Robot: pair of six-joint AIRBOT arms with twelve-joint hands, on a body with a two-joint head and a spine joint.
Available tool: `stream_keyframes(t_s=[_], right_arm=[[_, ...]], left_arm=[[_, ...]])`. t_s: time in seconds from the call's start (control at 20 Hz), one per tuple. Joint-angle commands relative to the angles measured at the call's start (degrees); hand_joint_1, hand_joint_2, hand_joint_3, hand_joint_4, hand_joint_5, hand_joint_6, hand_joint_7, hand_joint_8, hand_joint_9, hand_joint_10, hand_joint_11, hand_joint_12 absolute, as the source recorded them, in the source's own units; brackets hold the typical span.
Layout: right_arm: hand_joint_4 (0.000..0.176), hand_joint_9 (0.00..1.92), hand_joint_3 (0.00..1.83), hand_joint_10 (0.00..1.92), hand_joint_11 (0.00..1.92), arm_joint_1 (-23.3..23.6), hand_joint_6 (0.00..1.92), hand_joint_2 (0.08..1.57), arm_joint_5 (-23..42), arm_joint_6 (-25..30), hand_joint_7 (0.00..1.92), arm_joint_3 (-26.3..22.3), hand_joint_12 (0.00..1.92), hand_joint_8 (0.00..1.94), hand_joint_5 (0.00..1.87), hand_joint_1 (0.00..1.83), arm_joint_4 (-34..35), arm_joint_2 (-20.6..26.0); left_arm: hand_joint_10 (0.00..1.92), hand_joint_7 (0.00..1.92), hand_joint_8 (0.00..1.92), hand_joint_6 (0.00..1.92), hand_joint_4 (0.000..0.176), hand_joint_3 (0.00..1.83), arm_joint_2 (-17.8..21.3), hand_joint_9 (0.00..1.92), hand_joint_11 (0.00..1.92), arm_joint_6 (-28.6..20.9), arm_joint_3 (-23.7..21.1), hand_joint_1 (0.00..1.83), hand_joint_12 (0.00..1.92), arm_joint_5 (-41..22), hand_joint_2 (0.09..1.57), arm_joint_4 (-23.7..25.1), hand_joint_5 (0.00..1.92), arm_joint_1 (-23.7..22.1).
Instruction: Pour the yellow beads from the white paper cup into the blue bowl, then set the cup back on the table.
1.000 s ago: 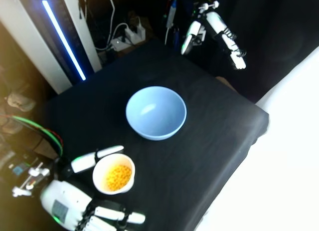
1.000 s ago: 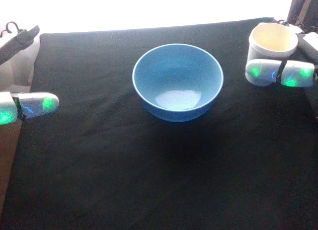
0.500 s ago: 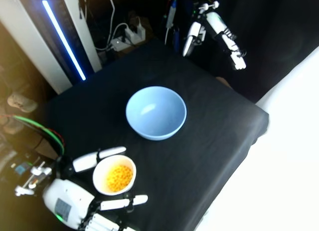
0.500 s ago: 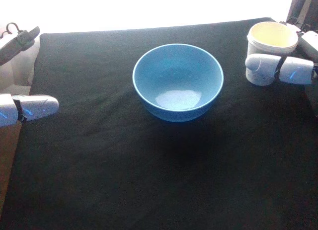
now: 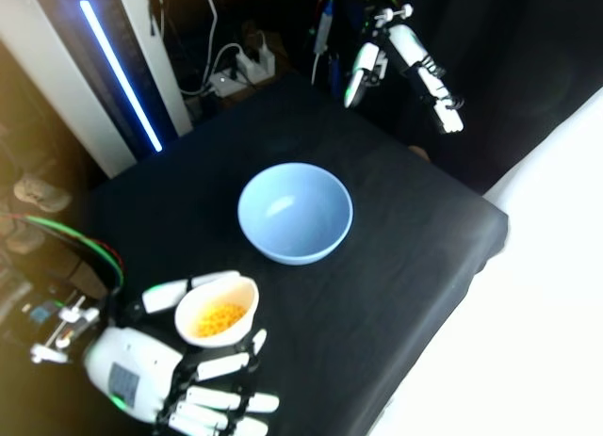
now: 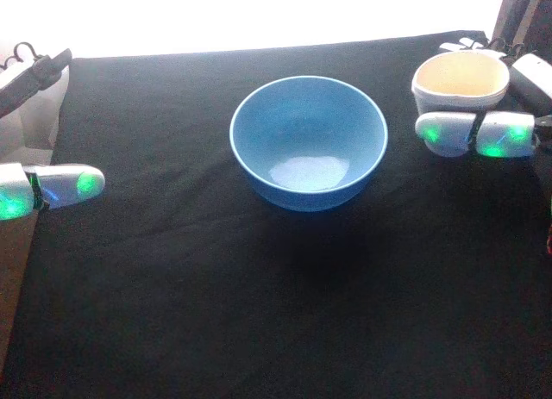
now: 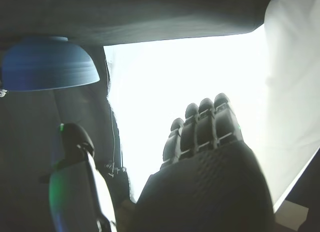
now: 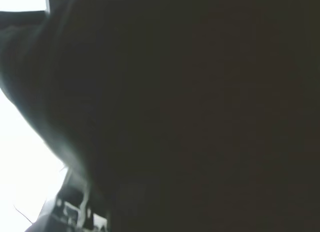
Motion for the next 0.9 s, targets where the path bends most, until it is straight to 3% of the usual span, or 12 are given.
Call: stream_keyframes(t_s=[0.0, 0.2, 0.3, 0.35, 0.4, 0.45, 0.5, 0.6, 0.65, 0.7, 0.75, 0.85], right_arm=[[0.176, 0.07, 0.00, 0.00, 0.00, 0.6, 1.00, 1.12, 7.5, 0.6, 0.29, 0.1, 0.00, 0.00, 0.96, 1.00, 0.3, 0.8], [0.176, 0.12, 0.00, 0.01, 0.02, 0.7, 1.04, 1.13, 10.0, 0.6, 0.33, -1.7, 0.01, 0.01, 0.94, 0.99, -1.5, 2.8], [0.176, 0.25, 0.00, 0.02, 0.13, 4.2, 1.13, 1.16, 10.4, 0.6, 0.47, -2.5, 0.10, 0.02, 0.88, 0.97, -6.1, 3.4], [0.176, 0.40, 0.01, 0.01, 0.06, 6.6, 1.20, 1.18, 10.3, 0.6, 0.60, -3.1, 0.51, 0.01, 0.83, 0.94, -8.9, 4.0], [0.176, 0.40, 0.01, 0.01, 0.06, 7.6, 1.20, 1.18, 10.3, 0.4, 0.60, -3.5, 0.51, 0.01, 0.83, 0.94, -10.0, 4.5], [0.176, 0.50, 0.00, 0.01, 0.01, 8.1, 1.20, 1.19, 10.4, -0.5, 0.70, -4.2, 0.80, 0.01, 0.83, 0.94, -10.4, 4.9], [0.176, 0.79, 0.00, 0.43, 0.20, 8.7, 1.12, 1.16, 10.3, -1.6, 1.01, -4.9, 1.57, 0.01, 0.88, 0.97, -11.0, 5.3], [0.176, 0.72, 0.00, 0.34, 0.05, 8.8, 1.12, 1.16, 10.3, -1.7, 0.98, -5.0, 1.59, 0.00, 0.89, 0.97, -11.3, 5.5], [0.176, 0.80, 0.00, 0.17, 0.11, 9.4, 1.10, 1.15, 10.2, -1.7, 0.93, -5.0, 1.48, 0.00, 0.90, 0.97, -11.9, 5.5], [0.176, 0.80, 0.00, 0.17, 0.11, 10.9, 1.10, 1.15, 9.3, -1.7, 0.93, -5.0, 1.48, 0.00, 0.90, 0.97, -13.5, 5.5], [0.176, 0.78, 0.00, 0.11, 0.05, 12.0, 1.05, 1.14, 8.3, -1.8, 0.91, -4.9, 1.56, 0.00, 0.93, 0.99, -14.9, 5.7], [0.176, 0.76, 0.00, 0.08, 0.01, 13.6, 1.04, 1.13, 6.8, -1.8, 0.90, -4.8, 1.52, 0.00, 0.93, 0.99, -17.1, 6.0]], left_arm=[[0.01, 0.12, 0.01, 0.00, 0.067, 0.00, 0.0, 0.05, 0.01, -0.3, 0.4, 0.59, 0.01, -7.1, 0.85, -0.8, 0.00, -0.4], [0.00, 0.10, 0.00, 0.00, 0.055, 0.01, -0.1, 0.05, 0.00, -0.3, 0.4, 0.58, 0.00, -7.1, 0.88, -0.9, 0.01, -0.3], [0.00, 0.09, 0.00, 0.01, 0.073, 0.01, -0.1, 0.03, 0.00, -0.4, 0.4, 0.59, 0.00, -7.3, 0.89, -0.9, 0.03, -0.3], [0.00, 0.08, 0.00, 0.01, 0.086, 0.01, -0.1, 0.01, 0.00, -0.4, 0.4, 0.60, 0.00, -7.5, 0.89, -1.0, 0.04, -0.2], [0.00, 0.08, 0.00, 0.01, 0.086, 0.01, -0.1, 0.01, 0.00, -0.4, 0.4, 0.60, 0.00, -7.6, 0.89, -1.0, 0.04, -0.2], [0.00, 0.05, 0.00, 0.01, 0.096, 0.01, -0.2, 0.00, 0.00, -0.4, 0.4, 0.60, 0.00, -7.6, 0.90, -1.0, 0.04, -0.2], [0.00, 0.03, 0.00, 0.01, 0.106, 0.01, -0.2, 0.00, 0.00, -0.4, 0.4, 0.59, 0.00, -7.6, 0.90, -1.0, 0.04, -0.3], [0.00, 0.02, 0.00, 0.00, 0.107, 0.01, -0.2, 0.00, 0.00, -0.4, 0.5, 0.57, 0.00, -7.6, 0.90, -1.0, 0.03, -0.3], [0.00, 0.02, 0.00, 0.00, 0.093, 0.01, -0.3, 0.00, 0.00, -0.4, 0.5, 0.60, 0.00, -7.6, 0.91, -1.0, 0.04, -0.3], [0.00, 0.02, 0.00, 0.00, 0.093, 0.01, -0.3, 0.00, 0.00, -0.4, 0.5, 0.60, 0.00, -7.6, 0.91, -1.0, 0.04, -0.3], [0.00, 0.04, 0.01, 0.00, 0.079, 0.01, -0.3, 0.00, 0.00, -0.4, 0.5, 0.59, 0.00, -7.6, 0.91, -1.0, 0.04, -0.3], [0.00, 0.03, 0.00, 0.00, 0.092, 0.00, -0.4, 0.00, 0.00, -0.4, 0.5, 0.57, 0.00, -7.5, 0.90, -1.0, 0.04, -0.3]])
